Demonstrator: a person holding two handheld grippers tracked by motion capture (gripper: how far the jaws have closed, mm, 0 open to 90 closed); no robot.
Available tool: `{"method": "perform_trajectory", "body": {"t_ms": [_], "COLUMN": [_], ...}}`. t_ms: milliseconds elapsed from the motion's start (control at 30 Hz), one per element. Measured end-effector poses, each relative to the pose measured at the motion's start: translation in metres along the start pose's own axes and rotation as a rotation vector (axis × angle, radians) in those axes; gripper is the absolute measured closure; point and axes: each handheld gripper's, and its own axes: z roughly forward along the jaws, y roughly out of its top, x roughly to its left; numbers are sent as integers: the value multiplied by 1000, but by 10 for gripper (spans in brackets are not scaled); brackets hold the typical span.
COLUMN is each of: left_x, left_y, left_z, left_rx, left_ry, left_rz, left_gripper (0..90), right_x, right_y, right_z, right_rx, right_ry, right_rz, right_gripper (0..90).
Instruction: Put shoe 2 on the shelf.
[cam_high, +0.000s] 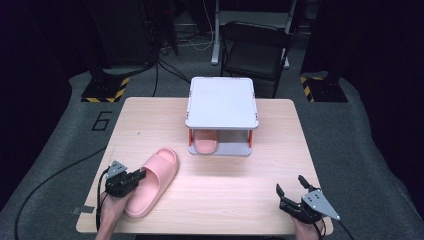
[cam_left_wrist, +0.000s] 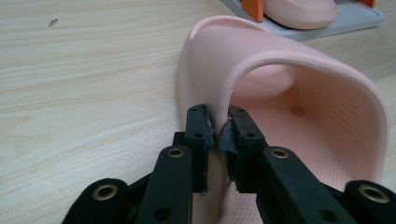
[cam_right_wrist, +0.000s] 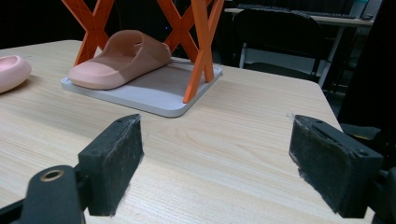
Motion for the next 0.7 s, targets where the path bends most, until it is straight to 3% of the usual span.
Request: {"method": "perform_trajectory", "body": {"t_ms": [133, 300, 400, 433, 467, 500, 533, 567, 600, 633, 667, 700], "left_x": [-5, -22, -49, -49, -62, -62, -74, -79, -94, -94, -107, -107], "left_y": [0, 8, 23, 23, 30, 30, 35, 38, 45, 45, 49, 49], "left_z": [-3, -6, 3, 3, 9, 9, 16, 20, 30, 30, 41, 41], "left_rx": [-10, -19, -45, -45, -42, -42, -52, -49, -54, -54, -62, -62], "left_ry": [5, -30, -87, -87, -112, -112, -127, -139, -165, -165, -181, -181], "left_rz": [22, 60, 96, 96, 111, 111, 123, 126, 131, 131, 116, 116], "left_gripper": [821, 817, 817, 817, 816, 816, 816, 816, 815, 816, 816, 815], "right_x": [0, 0, 0, 0, 0, 0, 0, -1, -1, -1, -1, -1], "right_y": [0, 1, 1, 1, 1, 1, 1, 2, 2, 2, 2, 2], "right_z": [0, 0, 0, 0, -1, -1, -1, -1, -1, -2, -2, -2], "right_rx": [4, 2, 1, 1, 1, 1, 2, -2, -7, -7, -7, -7], "right_ry": [1, 4, 4, 4, -2, -2, -3, -1, -2, -3, -3, -3], "right_rz": [-5, -16, -15, -15, -11, -11, -11, -14, -8, -7, -9, -9], "right_gripper": [170, 173, 173, 173, 173, 173, 173, 173, 173, 174, 174, 174]}}
